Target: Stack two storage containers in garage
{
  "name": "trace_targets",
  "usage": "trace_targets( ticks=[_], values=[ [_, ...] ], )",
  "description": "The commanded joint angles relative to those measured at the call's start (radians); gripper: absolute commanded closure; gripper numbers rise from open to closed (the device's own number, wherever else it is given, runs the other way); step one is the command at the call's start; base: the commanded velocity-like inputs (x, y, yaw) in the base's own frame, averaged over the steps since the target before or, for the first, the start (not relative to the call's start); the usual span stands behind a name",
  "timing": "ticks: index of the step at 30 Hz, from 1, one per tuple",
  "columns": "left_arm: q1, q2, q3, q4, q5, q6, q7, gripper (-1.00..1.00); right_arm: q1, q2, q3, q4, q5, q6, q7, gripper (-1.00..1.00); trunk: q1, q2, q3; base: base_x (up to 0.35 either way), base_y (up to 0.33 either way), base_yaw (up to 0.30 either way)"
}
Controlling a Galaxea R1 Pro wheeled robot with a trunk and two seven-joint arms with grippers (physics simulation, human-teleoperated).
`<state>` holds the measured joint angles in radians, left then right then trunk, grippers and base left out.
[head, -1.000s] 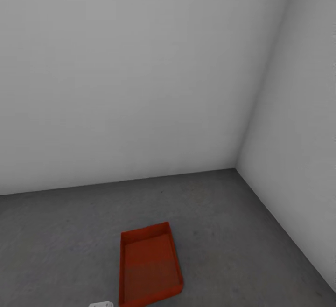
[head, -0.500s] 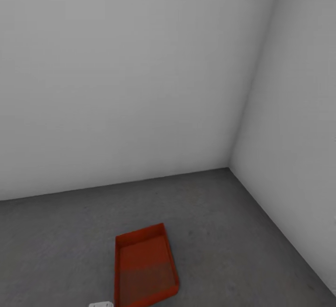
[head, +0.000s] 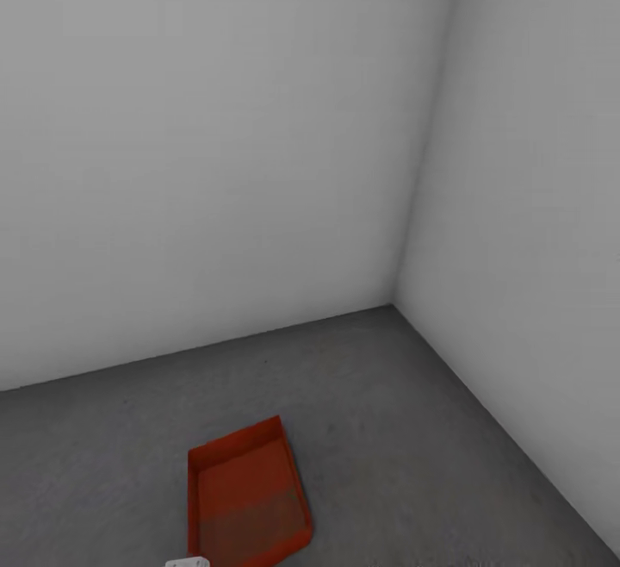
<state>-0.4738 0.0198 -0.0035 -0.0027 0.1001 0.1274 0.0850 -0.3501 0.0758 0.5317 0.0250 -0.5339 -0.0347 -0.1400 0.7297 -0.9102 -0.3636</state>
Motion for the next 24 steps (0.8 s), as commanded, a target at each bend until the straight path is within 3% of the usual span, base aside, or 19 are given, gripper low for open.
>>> trace_targets(
  ticks=[1, 24],
  values=[
    [0.0, 0.001, -0.001, 0.0, 0.01, 0.003, 0.002, -1.0, -0.001, 0.001, 0.008, 0.003, -0.009, -0.004, -0.001, -1.0, 0.0, -0.001, -0.001, 0.0, 0.0, -0.239],
    [0.001, 0.001, -0.001, 0.0, 0.012, 0.006, 0.001, -1.0, -0.001, 0.003, 0.008, 0.003, -0.009, -0.004, -0.001, -1.0, 0.0, -0.001, 0.008, 0.0, 0.0, -0.241]
  ],
)
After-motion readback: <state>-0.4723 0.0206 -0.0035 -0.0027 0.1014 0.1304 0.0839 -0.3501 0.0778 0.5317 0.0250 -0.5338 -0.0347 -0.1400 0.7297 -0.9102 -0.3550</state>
